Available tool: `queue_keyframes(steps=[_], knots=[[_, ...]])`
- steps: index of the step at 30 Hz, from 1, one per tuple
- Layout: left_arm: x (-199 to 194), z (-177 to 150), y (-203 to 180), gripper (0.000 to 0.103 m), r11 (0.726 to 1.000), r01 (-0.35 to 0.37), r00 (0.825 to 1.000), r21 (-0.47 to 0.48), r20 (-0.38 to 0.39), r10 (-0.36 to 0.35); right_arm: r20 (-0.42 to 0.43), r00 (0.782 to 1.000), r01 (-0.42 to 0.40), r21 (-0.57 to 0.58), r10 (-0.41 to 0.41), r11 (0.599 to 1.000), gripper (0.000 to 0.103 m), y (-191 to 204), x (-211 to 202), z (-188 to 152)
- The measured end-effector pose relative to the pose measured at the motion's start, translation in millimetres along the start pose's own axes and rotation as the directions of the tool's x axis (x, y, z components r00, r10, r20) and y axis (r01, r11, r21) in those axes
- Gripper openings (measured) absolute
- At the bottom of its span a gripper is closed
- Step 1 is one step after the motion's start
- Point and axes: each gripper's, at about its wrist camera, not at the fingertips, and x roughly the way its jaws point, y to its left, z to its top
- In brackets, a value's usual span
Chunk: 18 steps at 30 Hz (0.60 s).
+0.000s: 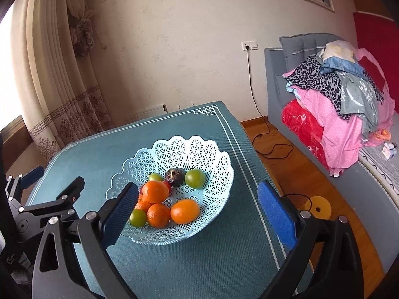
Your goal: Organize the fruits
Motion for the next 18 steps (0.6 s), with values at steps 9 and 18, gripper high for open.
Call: queue_keyframes(steps=[9, 18], knots=[[-10, -8, 10, 0.1, 0.999, -0.032, 0.999, -0.005, -0.009, 0.032, -0.053, 0.998, 0.039, -0.107, -0.045, 0.993, 0.098, 18, 6, -7], [-15, -10, 8, 0.1, 0.997, -0.08, 0.997, 0.023, -0.002, 0.08, -0.049, 0.995, 0.079, -0.21, -0.091, 0.975, 0.098, 33, 4, -11]])
